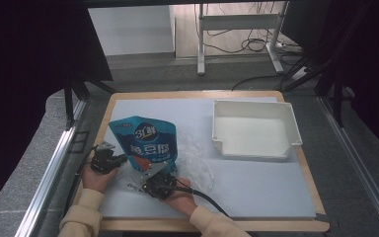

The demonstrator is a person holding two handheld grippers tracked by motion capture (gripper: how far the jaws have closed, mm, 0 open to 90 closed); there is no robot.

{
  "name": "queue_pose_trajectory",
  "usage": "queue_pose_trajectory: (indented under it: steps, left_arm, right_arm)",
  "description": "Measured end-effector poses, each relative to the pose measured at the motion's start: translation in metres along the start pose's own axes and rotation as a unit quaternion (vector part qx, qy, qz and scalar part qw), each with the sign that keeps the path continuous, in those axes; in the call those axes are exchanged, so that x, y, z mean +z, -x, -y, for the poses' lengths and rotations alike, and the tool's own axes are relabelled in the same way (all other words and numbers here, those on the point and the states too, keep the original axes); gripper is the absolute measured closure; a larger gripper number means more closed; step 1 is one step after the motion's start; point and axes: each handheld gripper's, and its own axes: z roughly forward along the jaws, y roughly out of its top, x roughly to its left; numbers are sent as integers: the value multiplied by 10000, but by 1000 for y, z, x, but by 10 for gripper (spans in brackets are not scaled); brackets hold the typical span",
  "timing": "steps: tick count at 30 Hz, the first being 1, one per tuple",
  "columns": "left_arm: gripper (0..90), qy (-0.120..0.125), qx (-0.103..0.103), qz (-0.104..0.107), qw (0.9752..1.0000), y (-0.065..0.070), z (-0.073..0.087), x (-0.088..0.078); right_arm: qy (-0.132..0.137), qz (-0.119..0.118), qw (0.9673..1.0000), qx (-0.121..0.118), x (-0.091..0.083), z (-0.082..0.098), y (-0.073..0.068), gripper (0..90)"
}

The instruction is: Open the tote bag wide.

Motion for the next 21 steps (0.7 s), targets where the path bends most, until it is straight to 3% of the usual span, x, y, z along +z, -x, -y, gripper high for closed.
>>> queue_pose_trajectory:
  steps: [5,7,9,14,21]
  left_arm:
    - [889,6,-10,2,10000,0,0,0]
    - [888,29,-37,3,10000,0,0,1]
    - [888,27,-37,7,10000,0,0,1]
    - [889,33,-37,5,10000,0,0,1]
    - [889,8,15,9,10000,0,0,0]
  right_arm:
    - [364,105,9992,142,-12,-4,9,889]
    - [390,141,9990,160,-13,-6,10,889]
    - [434,333,9984,110,-13,-10,13,888]
    - [429,445,9978,222,1,-16,17,889]
    - [172,283,9993,170,25,-22,7,889]
